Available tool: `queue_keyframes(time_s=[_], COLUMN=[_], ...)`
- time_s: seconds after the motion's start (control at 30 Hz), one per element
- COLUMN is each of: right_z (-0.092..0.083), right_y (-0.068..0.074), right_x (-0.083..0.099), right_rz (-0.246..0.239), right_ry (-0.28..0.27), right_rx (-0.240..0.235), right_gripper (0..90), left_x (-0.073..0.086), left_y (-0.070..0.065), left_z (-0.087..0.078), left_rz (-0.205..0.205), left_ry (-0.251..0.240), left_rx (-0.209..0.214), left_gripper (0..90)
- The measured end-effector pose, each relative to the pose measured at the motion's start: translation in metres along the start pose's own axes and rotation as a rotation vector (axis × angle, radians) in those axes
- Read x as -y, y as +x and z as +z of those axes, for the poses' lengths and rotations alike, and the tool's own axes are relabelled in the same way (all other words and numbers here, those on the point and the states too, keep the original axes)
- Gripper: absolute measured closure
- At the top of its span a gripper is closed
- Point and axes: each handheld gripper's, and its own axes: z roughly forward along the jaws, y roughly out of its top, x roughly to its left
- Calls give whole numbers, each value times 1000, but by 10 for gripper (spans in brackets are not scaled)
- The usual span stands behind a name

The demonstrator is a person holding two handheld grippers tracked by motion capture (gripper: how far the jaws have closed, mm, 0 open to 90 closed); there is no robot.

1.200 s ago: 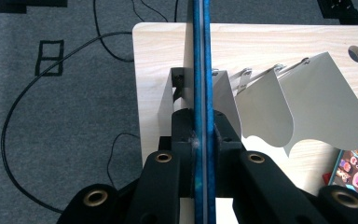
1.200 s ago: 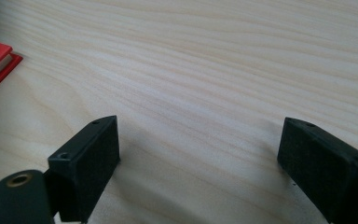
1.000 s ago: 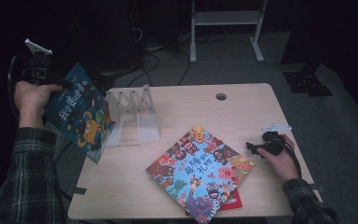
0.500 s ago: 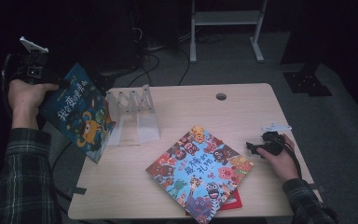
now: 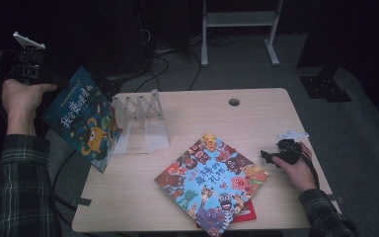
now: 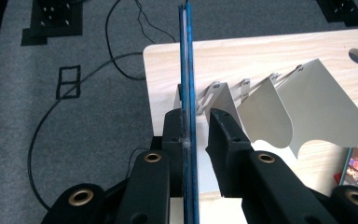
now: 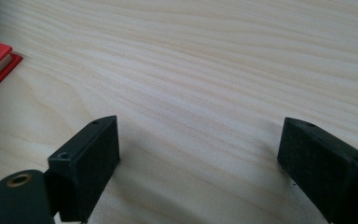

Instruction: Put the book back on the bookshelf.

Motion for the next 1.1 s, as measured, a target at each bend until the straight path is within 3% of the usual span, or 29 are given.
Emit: queue_keyframes(time_s=[0.4, 0.6, 0.87, 1.1], right_z=[0, 0, 0, 0], right_y=[0, 0, 0, 0], right_x=[0, 0, 0, 0], right_rz=[0, 0, 0, 0], right_ry=[0, 0, 0, 0], right_rx=[0, 0, 0, -1], right_gripper=[118, 118, 118, 118], left_x=[-2, 2, 20, 38], left_y=[-10, -23, -57, -78], left_z=[-2, 5, 19, 33], left_rz=[27, 63, 149, 192], left_ry=[10, 21, 27, 47], left_rx=[38, 59, 114, 150], left_gripper=[895, 897, 894, 889])
